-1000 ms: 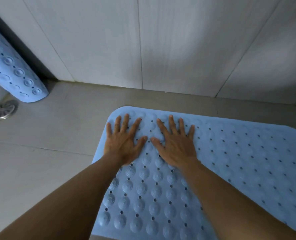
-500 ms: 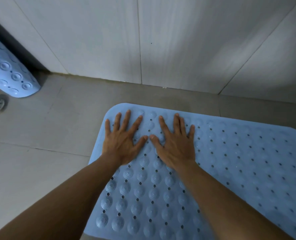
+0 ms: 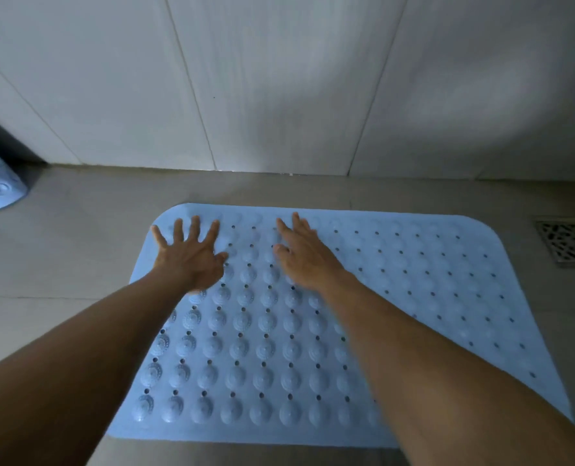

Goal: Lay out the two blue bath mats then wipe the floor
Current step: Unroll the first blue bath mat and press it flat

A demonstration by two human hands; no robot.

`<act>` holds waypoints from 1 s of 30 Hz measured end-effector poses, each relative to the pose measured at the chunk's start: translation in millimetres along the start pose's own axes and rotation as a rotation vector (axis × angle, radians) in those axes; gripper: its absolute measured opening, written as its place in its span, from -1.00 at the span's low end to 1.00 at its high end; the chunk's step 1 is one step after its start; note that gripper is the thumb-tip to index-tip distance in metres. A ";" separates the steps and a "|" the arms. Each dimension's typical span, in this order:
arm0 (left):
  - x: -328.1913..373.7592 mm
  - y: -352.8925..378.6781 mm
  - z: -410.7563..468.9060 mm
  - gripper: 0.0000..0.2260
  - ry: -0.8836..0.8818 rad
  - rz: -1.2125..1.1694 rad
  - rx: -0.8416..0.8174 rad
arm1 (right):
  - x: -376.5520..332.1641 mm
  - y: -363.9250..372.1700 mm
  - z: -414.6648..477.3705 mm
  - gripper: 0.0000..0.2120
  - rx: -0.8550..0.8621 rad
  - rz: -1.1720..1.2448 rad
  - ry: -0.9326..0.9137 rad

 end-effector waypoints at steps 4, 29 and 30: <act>64.6 -13.2 -18.8 -0.42 0.026 -0.060 0.106 | 54.8 -24.7 -38.7 -0.45 0.118 -0.095 0.022; 283.2 -17.7 -12.4 -0.29 0.092 -0.240 0.182 | 264.3 -86.8 -106.1 -0.30 0.243 -0.330 0.388; 283.4 -18.2 -12.7 -0.29 0.086 -0.243 0.184 | 264.1 -87.8 -105.9 -0.30 0.250 -0.334 0.387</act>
Point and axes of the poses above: each hand's wrist, its own z-axis towards the middle knuckle, its own y-axis out of the palm, x = y × z, the point moved 9 cm from there along z, towards the middle knuckle, and after that the axes turned 3 degrees about -x, right-handed, at the moved point
